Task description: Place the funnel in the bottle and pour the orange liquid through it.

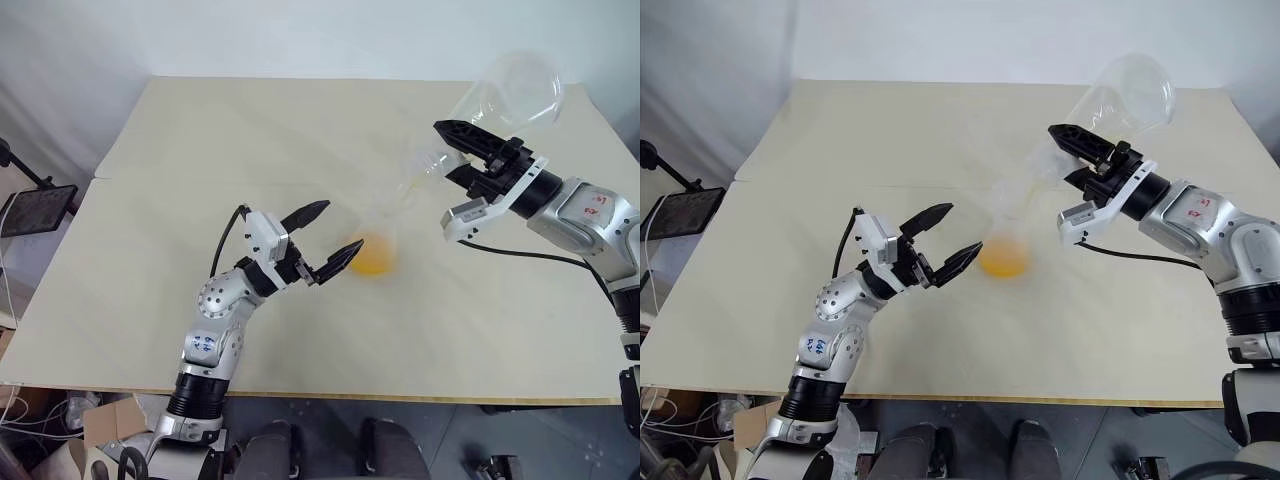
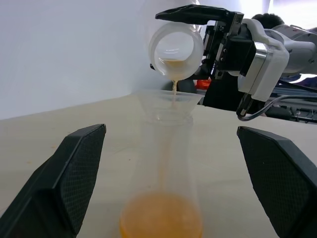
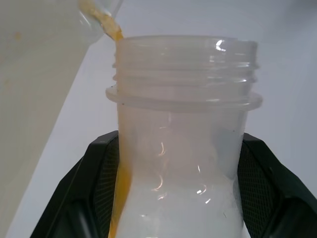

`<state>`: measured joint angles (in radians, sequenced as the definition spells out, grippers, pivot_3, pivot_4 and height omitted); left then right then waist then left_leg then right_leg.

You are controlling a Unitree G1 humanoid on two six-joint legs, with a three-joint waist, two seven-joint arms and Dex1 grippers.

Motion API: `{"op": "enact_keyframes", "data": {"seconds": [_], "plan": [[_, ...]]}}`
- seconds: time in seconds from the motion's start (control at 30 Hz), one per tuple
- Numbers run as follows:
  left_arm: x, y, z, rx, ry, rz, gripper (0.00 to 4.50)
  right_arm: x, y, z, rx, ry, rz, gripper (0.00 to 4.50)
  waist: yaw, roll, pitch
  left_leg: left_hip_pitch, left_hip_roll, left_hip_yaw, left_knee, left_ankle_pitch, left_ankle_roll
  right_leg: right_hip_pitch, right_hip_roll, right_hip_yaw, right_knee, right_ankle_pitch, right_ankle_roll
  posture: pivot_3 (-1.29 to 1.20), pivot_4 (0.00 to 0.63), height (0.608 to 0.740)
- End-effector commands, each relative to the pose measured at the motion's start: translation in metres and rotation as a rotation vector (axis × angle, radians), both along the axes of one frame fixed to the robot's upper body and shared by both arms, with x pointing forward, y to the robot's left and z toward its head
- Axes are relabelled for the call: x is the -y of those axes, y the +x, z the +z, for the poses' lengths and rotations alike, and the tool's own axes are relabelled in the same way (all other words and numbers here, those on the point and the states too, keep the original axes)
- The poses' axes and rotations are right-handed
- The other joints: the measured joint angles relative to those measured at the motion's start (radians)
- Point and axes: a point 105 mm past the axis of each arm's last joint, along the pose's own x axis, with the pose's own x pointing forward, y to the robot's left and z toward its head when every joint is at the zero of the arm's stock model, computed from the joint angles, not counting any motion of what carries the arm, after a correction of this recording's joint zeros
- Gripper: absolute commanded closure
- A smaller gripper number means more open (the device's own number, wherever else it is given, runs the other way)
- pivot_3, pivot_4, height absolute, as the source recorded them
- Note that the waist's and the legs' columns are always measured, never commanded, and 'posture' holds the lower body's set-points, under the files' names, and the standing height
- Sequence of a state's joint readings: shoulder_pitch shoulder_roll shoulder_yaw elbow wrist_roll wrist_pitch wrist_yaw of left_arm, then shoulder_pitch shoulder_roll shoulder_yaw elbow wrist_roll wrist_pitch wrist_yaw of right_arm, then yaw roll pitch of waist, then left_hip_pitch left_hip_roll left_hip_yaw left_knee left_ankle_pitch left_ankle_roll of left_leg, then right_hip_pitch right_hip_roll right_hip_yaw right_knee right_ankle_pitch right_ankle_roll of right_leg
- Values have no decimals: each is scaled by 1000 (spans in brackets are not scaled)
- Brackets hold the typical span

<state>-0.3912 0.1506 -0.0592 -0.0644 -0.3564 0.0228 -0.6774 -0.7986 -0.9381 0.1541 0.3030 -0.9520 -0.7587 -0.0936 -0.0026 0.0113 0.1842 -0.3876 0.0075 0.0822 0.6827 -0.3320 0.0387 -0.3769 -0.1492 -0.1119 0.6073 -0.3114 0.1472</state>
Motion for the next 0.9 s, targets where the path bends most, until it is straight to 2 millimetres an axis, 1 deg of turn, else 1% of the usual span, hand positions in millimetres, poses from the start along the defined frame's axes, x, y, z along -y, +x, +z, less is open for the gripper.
{"op": "enact_keyframes", "data": {"seconds": [0.03, 0.27, 0.37, 0.5, 0.63, 0.67, 0.73, 0.8, 0.87, 0.9], "plan": [[3, -2, 12, 49, -18, -6, 0, 0, -6, 13, 53, 3, 16, 1677, 0, 0, 0, 0, 0, 0, 0, 0, 0, 0, 0, 0, 0, 0, 0, 0, 150, 740], [1, -1, 12, 49, -19, 0, 0, -2, -6, 15, 20, 88, 43, 1677, 0, 0, 0, 0, 0, 0, 0, 0, 0, 0, 0, 0, 0, 0, 0, 0, 150, 740], [0, -1, 12, 50, -18, 2, 0, -3, -9, 18, -16, 175, 78, 1677, -1, 0, 0, 0, 0, 0, 0, 0, 0, 0, 0, 0, 0, 0, 0, 0, 150, 740], [-1, -1, 11, 49, -14, 1, 0, -8, -14, 15, -94, 241, 146, 1677, 1, 0, 0, 0, 0, 0, 0, 0, 0, 0, 0, 0, 0, 0, 0, 0, 150, 740], [-2, -1, 12, 50, -5, -3, 0, -3, -18, 8, -233, 401, 200, 1677, 1, 0, 0, 0, 0, -1, 0, 0, 0, 1, 0, -1, 0, 0, 0, 0, 150, 740], [-2, -1, 12, 50, -3, -4, 0, 0, -19, 10, -251, 433, 205, 1677, 0, 0, 0, 0, 0, -1, 0, 0, 0, 1, 0, -2, 0, 0, 0, 0, 150, 740], [-3, -1, 12, 49, 5, -9, 0, 9, -20, 14, -345, 586, 236, 1677, 1, 0, 0, 0, 0, -1, 0, 0, 0, 1, 0, -2, 0, 0, 0, 0, 150, 740], [-3, -1, 12, 48, 11, -15, 0, 21, -22, 21, -369, 692, 244, 1677, 2, -1, 0, 0, 0, -2, 0, 0, 0, 1, 0, -2, 0, 0, 0, 0, 150, 740], [-2, -1, 12, 47, 16, -22, 0, 35, -23, 26, -437, 837, 264, 1677, 3, -1, 0, 0, 0, -2, 1, 0, 0, 1, 0, -2, 0, 0, 0, 0, 150, 740], [-2, -1, 12, 47, 18, -26, 0, 42, -23, 26, -502, 931, 283, 1677, 3, -1, 1, 0, 0, -2, 1, 0, 1, 2, 0, -3, 0, 0, 0, 0, 150, 740]]}}
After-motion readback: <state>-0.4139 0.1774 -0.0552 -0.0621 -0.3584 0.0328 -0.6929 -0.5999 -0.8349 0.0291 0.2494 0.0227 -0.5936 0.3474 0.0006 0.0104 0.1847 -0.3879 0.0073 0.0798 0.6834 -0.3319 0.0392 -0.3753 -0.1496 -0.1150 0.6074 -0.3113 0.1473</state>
